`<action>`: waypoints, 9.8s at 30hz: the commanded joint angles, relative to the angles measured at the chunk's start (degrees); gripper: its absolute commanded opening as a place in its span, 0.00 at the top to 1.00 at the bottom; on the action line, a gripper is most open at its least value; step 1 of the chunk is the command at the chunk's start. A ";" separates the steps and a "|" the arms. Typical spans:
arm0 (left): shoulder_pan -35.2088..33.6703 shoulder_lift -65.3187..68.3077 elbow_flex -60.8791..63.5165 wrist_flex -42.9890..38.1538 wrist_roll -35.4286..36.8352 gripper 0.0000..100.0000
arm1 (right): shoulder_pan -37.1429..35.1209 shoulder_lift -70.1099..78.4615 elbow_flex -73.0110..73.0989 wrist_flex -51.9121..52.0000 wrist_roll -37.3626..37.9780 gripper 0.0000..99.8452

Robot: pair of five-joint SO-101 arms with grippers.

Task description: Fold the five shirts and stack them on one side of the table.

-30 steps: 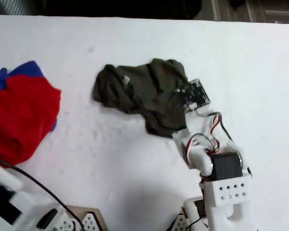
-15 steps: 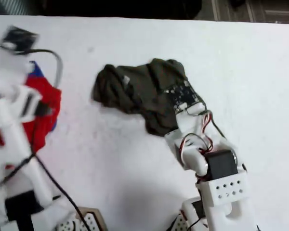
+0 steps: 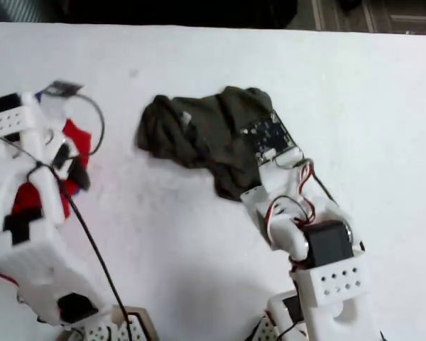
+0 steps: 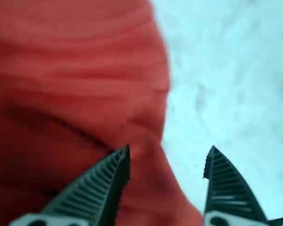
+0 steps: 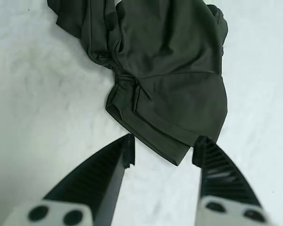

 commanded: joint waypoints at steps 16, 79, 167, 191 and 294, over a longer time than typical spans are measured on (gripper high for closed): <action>-19.82 -0.48 -31.38 10.81 -5.10 0.74 | 1.71 34.95 -30.86 10.24 0.53 0.78; -8.66 -37.32 3.43 10.29 11.08 0.86 | 21.05 84.97 -39.91 3.65 14.68 0.90; 43.47 -12.09 -6.42 1.14 -0.35 0.74 | 24.04 32.48 -48.62 21.76 23.21 0.98; 46.99 14.55 -22.42 3.52 5.36 0.93 | 24.75 33.01 -47.47 20.09 23.12 0.98; 47.25 6.20 -13.10 1.05 4.48 0.82 | 24.92 32.57 -45.36 14.55 23.21 0.98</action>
